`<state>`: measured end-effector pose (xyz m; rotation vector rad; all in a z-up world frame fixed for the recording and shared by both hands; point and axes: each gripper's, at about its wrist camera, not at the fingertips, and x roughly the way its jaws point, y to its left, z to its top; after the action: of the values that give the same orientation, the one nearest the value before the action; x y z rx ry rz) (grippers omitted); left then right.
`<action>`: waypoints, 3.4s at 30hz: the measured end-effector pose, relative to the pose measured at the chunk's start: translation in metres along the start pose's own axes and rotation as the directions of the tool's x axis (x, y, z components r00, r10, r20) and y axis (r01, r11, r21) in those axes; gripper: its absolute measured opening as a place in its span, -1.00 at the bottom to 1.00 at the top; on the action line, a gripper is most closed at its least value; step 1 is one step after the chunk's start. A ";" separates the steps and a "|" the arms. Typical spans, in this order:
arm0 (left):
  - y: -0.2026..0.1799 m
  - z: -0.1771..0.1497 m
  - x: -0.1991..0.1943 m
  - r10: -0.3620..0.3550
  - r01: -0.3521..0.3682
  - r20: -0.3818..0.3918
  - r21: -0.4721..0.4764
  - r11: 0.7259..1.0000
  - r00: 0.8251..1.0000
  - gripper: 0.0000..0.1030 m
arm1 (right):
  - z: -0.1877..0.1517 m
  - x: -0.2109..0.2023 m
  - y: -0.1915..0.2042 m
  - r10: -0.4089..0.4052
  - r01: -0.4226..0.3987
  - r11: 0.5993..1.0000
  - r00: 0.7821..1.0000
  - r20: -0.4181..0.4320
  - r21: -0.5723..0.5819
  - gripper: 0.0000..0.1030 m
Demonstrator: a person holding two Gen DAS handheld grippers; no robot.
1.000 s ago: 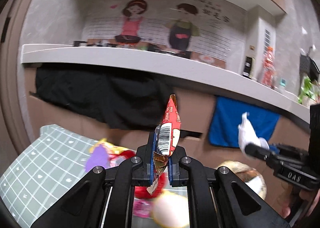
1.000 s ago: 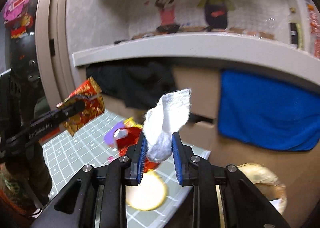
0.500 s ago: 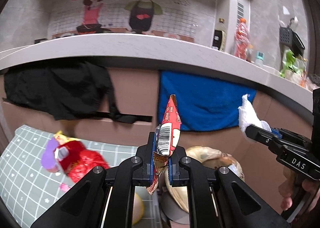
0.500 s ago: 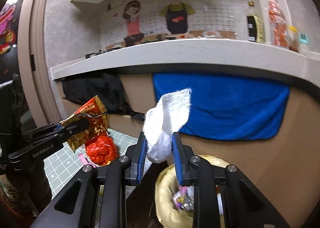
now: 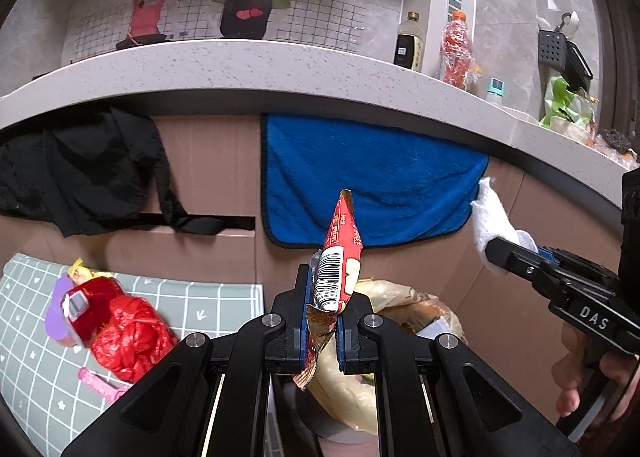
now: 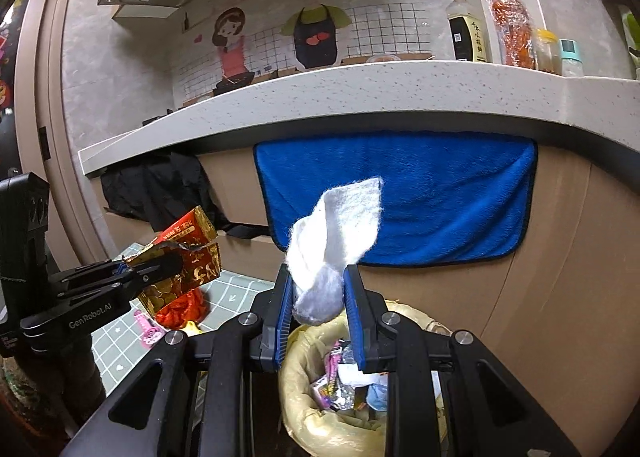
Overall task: Collect trash
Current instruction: 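Carry the red wrapper and tissue over the bin and open both tools, then move both tools back over the table toward the remaining trash, then grasp the purple sponge with the left tool while the right tool grasps the pink candy packet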
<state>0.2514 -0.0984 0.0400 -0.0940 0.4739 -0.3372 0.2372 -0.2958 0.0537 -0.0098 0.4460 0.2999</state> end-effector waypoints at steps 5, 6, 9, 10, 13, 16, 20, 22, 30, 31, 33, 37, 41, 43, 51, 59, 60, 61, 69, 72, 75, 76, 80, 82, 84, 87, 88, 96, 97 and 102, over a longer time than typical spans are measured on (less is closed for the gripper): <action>-0.007 -0.004 0.013 -0.033 0.033 -0.017 0.005 0.999 0.999 -0.81 | -0.003 0.003 -0.006 -0.018 0.018 1.000 1.000 -0.006 0.006 -0.56; -0.009 -0.005 0.017 -0.040 0.040 -0.022 0.006 0.999 0.999 -0.81 | -0.004 0.004 -0.007 -0.022 0.022 1.000 1.000 -0.008 0.007 -0.56; -0.013 -0.008 0.028 -0.060 0.061 -0.037 0.010 0.998 0.998 -0.81 | -0.008 0.009 -0.013 -0.030 0.030 0.999 0.999 -0.018 0.015 -0.56; -0.014 -0.009 0.031 -0.066 0.066 -0.042 0.010 0.998 0.997 -0.81 | -0.009 0.011 -0.016 -0.033 0.033 0.999 0.999 -0.023 0.019 -0.56; -0.020 -0.011 0.041 -0.079 0.080 -0.053 0.014 0.997 0.995 -0.81 | -0.015 0.018 -0.023 -0.038 0.040 0.999 0.998 -0.042 0.030 -0.56; -0.024 -0.013 0.050 -0.098 0.099 -0.064 0.013 0.995 0.993 -0.81 | -0.019 0.025 -0.031 -0.041 0.044 0.998 0.997 -0.058 0.045 -0.56; -0.028 -0.016 0.067 -0.128 0.129 -0.091 0.002 0.992 0.988 -0.81 | -0.024 0.033 -0.041 -0.047 0.052 0.997 0.996 -0.074 0.064 -0.56; -0.031 -0.017 0.076 -0.141 0.141 -0.104 -0.004 0.990 0.985 -0.81 | -0.026 0.036 -0.046 -0.045 0.051 0.996 0.996 -0.083 0.075 -0.56; -0.038 -0.021 0.109 -0.242 0.241 -0.150 -0.025 0.970 0.959 -0.73 | -0.039 0.053 -0.071 -0.027 0.046 0.987 0.992 -0.123 0.156 -0.54; -0.036 -0.020 0.115 -0.268 0.265 -0.164 -0.039 0.963 0.949 -0.66 | -0.041 0.054 -0.074 -0.026 0.046 0.986 0.992 -0.122 0.162 -0.47; -0.031 -0.019 0.124 -0.305 0.295 -0.192 -0.077 0.952 0.933 0.03 | -0.045 0.058 -0.081 -0.030 0.055 0.981 0.991 -0.133 0.188 -0.38; -0.013 -0.016 0.126 -0.308 0.288 -0.195 -0.126 0.949 0.931 0.16 | -0.057 0.063 -0.092 0.006 0.036 0.968 0.986 -0.165 0.249 -0.19; 0.011 -0.013 0.114 -0.270 0.243 -0.186 -0.158 0.957 0.945 0.17 | -0.065 0.061 -0.093 0.014 0.036 0.961 0.984 -0.175 0.275 -0.19; 0.028 -0.010 0.102 -0.242 0.212 -0.168 -0.177 0.961 0.956 0.17 | -0.065 0.058 -0.092 0.017 0.032 0.958 0.986 -0.168 0.285 -0.19; 0.102 -0.008 0.050 -0.095 0.071 -0.090 -0.240 0.968 0.991 0.17 | -0.052 0.048 -0.068 0.012 0.018 0.965 0.994 -0.113 0.262 -0.19; 0.166 -0.026 0.007 0.024 -0.038 -0.059 -0.249 0.968 0.998 0.17 | -0.041 0.064 -0.011 0.069 -0.045 0.978 0.992 -0.110 0.202 -0.19; 0.173 -0.029 0.004 0.033 -0.046 -0.058 -0.255 0.966 0.998 0.17 | -0.041 0.067 -0.005 0.079 -0.056 0.979 0.990 -0.114 0.196 -0.19; 0.184 -0.033 -0.001 0.048 -0.062 -0.057 -0.268 0.961 0.997 0.17 | -0.042 0.070 0.003 0.091 -0.068 0.979 0.989 -0.118 0.190 -0.19; 0.265 -0.063 -0.033 0.154 -0.161 -0.050 -0.378 0.912 0.987 0.17 | -0.051 0.101 0.075 0.182 -0.162 0.980 0.965 -0.191 0.116 -0.19; 0.290 -0.072 -0.035 0.160 -0.171 -0.060 -0.398 0.901 0.985 0.18 | -0.056 0.112 0.097 0.207 -0.189 0.977 0.954 -0.215 0.101 -0.19; 0.315 -0.077 -0.028 0.101 -0.124 -0.076 -0.436 0.891 0.992 0.28 | -0.061 0.119 0.113 0.227 -0.210 0.973 0.945 -0.234 0.096 -0.19; 0.321 -0.076 -0.024 0.086 -0.111 -0.077 -0.440 0.891 0.993 0.30 | -0.063 0.122 0.119 0.234 -0.217 0.971 0.942 -0.240 0.096 -0.19; 0.351 -0.065 0.000 0.108 -0.143 -0.104 -0.427 0.893 0.989 0.33 | -0.072 0.137 0.139 0.253 -0.235 0.967 0.927 -0.277 0.098 -0.19; 0.364 -0.061 0.015 0.110 -0.161 -0.141 -0.433 0.887 0.984 0.33 | -0.073 0.139 0.142 0.256 -0.238 0.966 0.924 -0.282 0.099 -0.19; 0.378 -0.062 0.034 0.113 -0.188 -0.188 -0.448 0.874 0.976 0.34 | -0.078 0.142 0.146 0.257 -0.239 0.966 0.920 -0.295 0.095 -0.19; 0.384 -0.069 0.053 0.106 -0.211 -0.244 -0.454 0.865 0.964 0.34 | -0.084 0.145 0.148 0.251 -0.234 0.968 0.917 -0.310 0.091 -0.19; 0.383 -0.071 0.057 0.111 -0.220 -0.256 -0.446 0.868 0.960 0.34 | -0.086 0.146 0.147 0.253 -0.235 0.967 0.915 -0.315 0.096 -0.19; 0.376 -0.089 0.064 0.108 -0.243 -0.317 -0.428 0.870 0.942 0.39 | -0.096 0.147 0.140 0.264 -0.233 0.964 0.900 -0.346 0.127 -0.19; 0.375 -0.090 0.062 0.107 -0.245 -0.323 -0.425 0.872 0.940 0.39 | -0.097 0.147 0.141 0.266 -0.235 0.963 0.899 -0.348 0.129 -0.19; 0.362 -0.097 0.037 0.067 -0.216 -0.339 -0.426 0.879 0.939 0.39 | -0.100 0.145 0.154 0.294 -0.273 0.956 0.882 -0.368 0.110 -0.19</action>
<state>0.3446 0.2279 -0.1221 -0.4702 0.8711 -0.0844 0.2750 -0.1153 -0.0897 0.0529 0.8476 0.5805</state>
